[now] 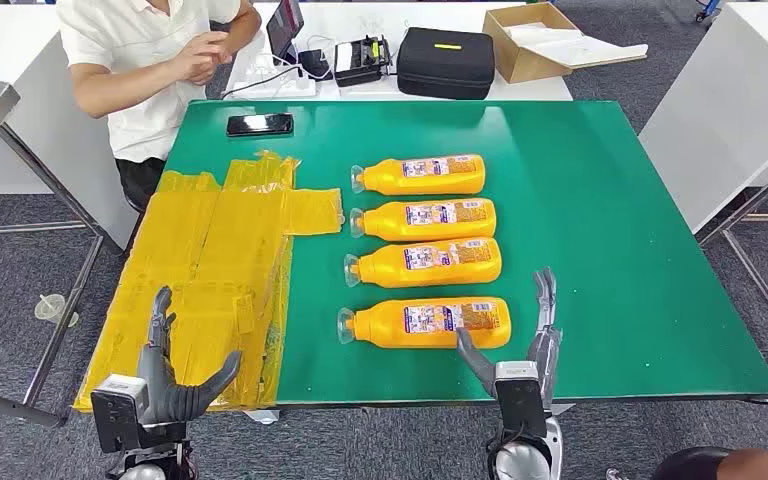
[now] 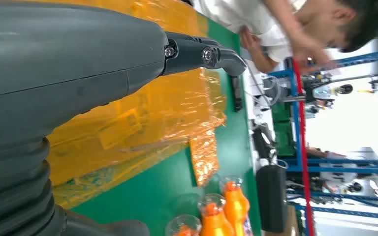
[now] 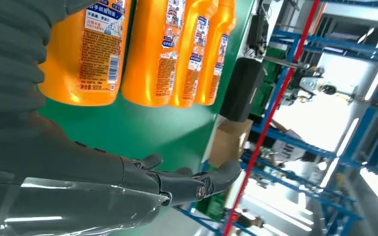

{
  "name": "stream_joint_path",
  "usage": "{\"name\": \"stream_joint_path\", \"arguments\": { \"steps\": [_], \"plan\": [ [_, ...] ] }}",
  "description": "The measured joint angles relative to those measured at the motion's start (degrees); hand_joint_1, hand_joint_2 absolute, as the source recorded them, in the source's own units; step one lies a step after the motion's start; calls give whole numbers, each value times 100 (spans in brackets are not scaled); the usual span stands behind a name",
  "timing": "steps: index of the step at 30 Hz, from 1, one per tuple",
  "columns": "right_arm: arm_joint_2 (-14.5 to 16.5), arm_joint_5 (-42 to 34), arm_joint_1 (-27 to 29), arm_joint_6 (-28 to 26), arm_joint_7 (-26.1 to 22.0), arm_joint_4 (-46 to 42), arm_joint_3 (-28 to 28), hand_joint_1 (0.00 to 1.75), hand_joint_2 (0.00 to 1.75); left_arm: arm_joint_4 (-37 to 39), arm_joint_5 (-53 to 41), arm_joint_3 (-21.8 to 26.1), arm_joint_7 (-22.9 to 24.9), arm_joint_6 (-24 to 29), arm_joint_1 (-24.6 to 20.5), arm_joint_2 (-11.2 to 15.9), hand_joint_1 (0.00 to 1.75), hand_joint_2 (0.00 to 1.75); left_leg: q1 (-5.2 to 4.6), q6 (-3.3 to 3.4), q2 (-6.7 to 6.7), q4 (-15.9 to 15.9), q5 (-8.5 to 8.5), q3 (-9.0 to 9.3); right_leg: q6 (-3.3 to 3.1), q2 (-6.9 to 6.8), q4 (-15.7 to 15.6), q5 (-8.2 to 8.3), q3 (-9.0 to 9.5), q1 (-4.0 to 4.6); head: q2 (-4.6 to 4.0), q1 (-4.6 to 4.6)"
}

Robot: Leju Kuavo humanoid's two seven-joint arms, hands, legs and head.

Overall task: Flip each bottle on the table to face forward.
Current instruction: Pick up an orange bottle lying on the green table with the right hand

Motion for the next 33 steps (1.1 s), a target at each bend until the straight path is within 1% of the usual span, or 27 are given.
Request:
{"name": "stream_joint_path", "arguments": {
  "steps": [2, 5, 7, 21, 23, 25, 27, 29, 31, 33],
  "plan": [
    [-18, 157, -4, -101, 30, 13, 20, 0, 175, 1, -1, 0, 22, -15, 3, 1, 0, 175, 0, 0, 0, 0, 0, 0, 0, 0, 0, 0, 0, 0, 0, 1],
    [-100, 735, -27, -496, 141, 100, 110, 0, 175, 2, -6, 0, 76, -52, 5, 7, 0, 175, 0, 0, -1, 0, 0, 0, 0, 0, 0, 0, 1, 1, 0, 1],
    [-157, 940, -44, -653, 181, 169, 162, 0, 175, 2, -9, 0, 88, -73, 4, 11, 0, 175, 0, 0, -1, 0, 0, 0, 0, 0, 0, 0, 1, 1, 0, 1],
    [-287, 1020, -74, -693, 206, 346, 265, 0, 175, 2, -11, 0, 93, -87, 4, 13, 0, 175, 0, 0, -1, 0, 0, 0, 0, 0, 0, 0, 1, 1, 0, 1],
    [-296, 1156, -79, -730, 265, 360, 268, 0, 175, 2, -13, 0, 105, -105, 1, 13, 0, 175, 0, 0, -1, 0, 0, 0, 0, 0, 0, 0, 0, 1, 0, 1],
    [-342, 1542, -107, -760, 491, 391, 292, 0, 175, 3, -15, -1, 137, -183, -22, 14, 0, 175, 0, 0, 0, 0, 0, 1, 0, 0, 0, 0, 0, 1, 0, 1],
    [-469, 1983, -171, -609, 914, 433, 354, 0, 175, 5, -6, -4, 182, -311, -90, 15, 0, 175, 0, 0, -1, 0, 0, 1, 0, -1, 0, 0, 0, 1, 0, 0],
    [-666, 2182, -248, -193, 1344, 464, 420, 0, 175, 11, 46, -13, 240, -432, -188, 14, 0, 175, 0, 1, -2, 1, 1, 2, 1, -1, 0, 1, 3, 0, 0, 1],
    [-881, 2247, -312, 256, 1611, 486, 454, 0, 175, 27, 161, -24, 318, -535, -276, 8, 0, 175, -1, 1, -2, 1, 1, 1, 1, -1, 0, 2, 5, -1, 0, 1],
    [-1086, 2346, -376, 547, 1765, 508, 469, 0, 175, 55, 266, -35, 393, -613, -334, 3, 0, 175, -3, 1, -2, 2, 1, 1, 2, 0, 0, 2, 5, -2, 0, 1]
  ]
}}
